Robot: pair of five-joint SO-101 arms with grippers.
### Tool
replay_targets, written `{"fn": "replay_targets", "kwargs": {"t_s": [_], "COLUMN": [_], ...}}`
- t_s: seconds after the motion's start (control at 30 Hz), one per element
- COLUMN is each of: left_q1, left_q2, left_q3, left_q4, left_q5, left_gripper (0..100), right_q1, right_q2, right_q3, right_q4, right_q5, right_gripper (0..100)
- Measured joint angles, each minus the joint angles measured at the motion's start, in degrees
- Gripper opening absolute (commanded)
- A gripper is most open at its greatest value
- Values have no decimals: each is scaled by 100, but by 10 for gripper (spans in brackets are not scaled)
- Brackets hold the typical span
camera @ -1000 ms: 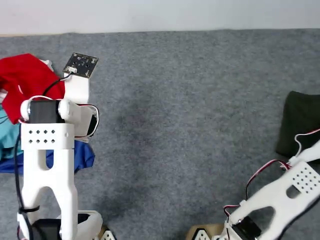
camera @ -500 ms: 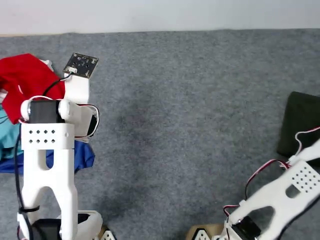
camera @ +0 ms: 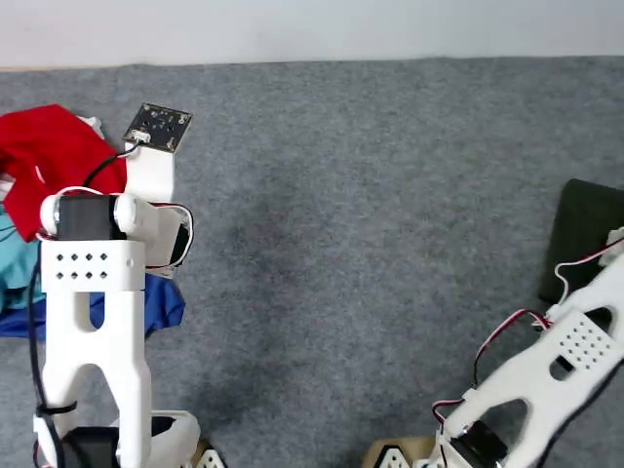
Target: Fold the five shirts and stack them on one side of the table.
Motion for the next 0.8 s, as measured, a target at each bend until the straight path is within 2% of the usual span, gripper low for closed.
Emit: {"fn": "replay_targets", "kwargs": {"t_s": [0.23,0.43,0.57,0.67,0.8], "left_q1": [0,0,-149,-598,-1336], "left_q2": [0,0,-352,-651,-835], "left_q3": [0,-158,-580,-932,-1090], "left_q4": [0,0,0,9,9], "left_q5": [0,0,0,0,0], "left_gripper": [3,3,4,4,5], "right_q1": [-281,-659,-686,-844,-1160], "right_q2": [-870,-1829,-2426,-2901,-3613], "right_q3": [9,9,9,9,114], "right_q4": [264,738,747,747,747], "right_q5": [-9,-105,-536,-659,-668], "right_gripper": [80,184,133,65,50]}}
